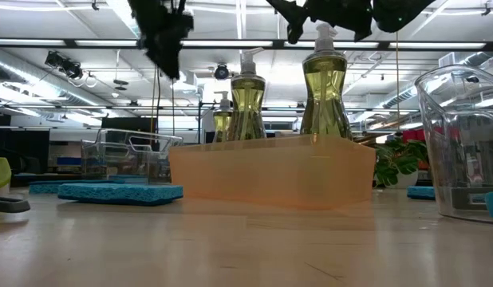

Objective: Pick & Place Kitchen Sink Supplies
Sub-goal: Put the blue sponge into the top transparent bin

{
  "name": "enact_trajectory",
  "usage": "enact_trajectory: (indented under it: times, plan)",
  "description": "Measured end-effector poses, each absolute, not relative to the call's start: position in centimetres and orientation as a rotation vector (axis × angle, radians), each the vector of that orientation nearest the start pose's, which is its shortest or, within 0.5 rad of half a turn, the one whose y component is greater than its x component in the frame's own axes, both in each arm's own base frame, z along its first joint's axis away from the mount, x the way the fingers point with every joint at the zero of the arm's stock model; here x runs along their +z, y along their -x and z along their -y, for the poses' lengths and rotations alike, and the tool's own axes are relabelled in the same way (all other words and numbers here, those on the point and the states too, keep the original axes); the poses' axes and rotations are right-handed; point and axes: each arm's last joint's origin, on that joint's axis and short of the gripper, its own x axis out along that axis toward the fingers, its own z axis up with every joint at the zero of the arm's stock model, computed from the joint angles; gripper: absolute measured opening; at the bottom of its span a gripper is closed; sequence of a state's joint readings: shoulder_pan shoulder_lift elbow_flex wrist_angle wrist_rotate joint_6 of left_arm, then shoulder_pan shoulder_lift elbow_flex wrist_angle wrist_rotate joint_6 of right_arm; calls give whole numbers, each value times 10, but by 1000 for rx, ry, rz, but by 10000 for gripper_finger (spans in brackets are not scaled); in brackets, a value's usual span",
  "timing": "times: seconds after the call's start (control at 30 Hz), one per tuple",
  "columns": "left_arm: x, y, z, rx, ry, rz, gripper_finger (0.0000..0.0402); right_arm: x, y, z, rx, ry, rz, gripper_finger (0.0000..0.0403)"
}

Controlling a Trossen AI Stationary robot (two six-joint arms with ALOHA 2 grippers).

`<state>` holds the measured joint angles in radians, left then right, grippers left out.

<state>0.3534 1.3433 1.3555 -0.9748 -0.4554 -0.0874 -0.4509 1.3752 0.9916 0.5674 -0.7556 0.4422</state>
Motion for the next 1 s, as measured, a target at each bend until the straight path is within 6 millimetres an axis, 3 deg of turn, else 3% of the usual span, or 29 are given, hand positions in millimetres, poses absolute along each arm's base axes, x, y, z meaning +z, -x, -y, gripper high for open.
enact_trajectory:
  times: [0.13, 0.27, 0.5, 0.77, 1.0]
  plan:
    - [379, -244, -92, 715, 5, -824, 193, 344, -275, 122, 293, -315, 57, 214]
    - [393, -246, -85, 660, 8, -768, 193, 342, -266, 126, 253, -276, 3, 214]
    - [391, -250, -74, 569, 76, -759, 193, 337, -247, 120, 213, -211, -144, 214]
    - [391, -258, -63, 541, 71, -735, 193, 346, -219, 106, 123, -135, -215, 202]
    - [362, -273, -59, 455, 94, -705, 193, 353, -192, 91, 114, -173, -279, 193]
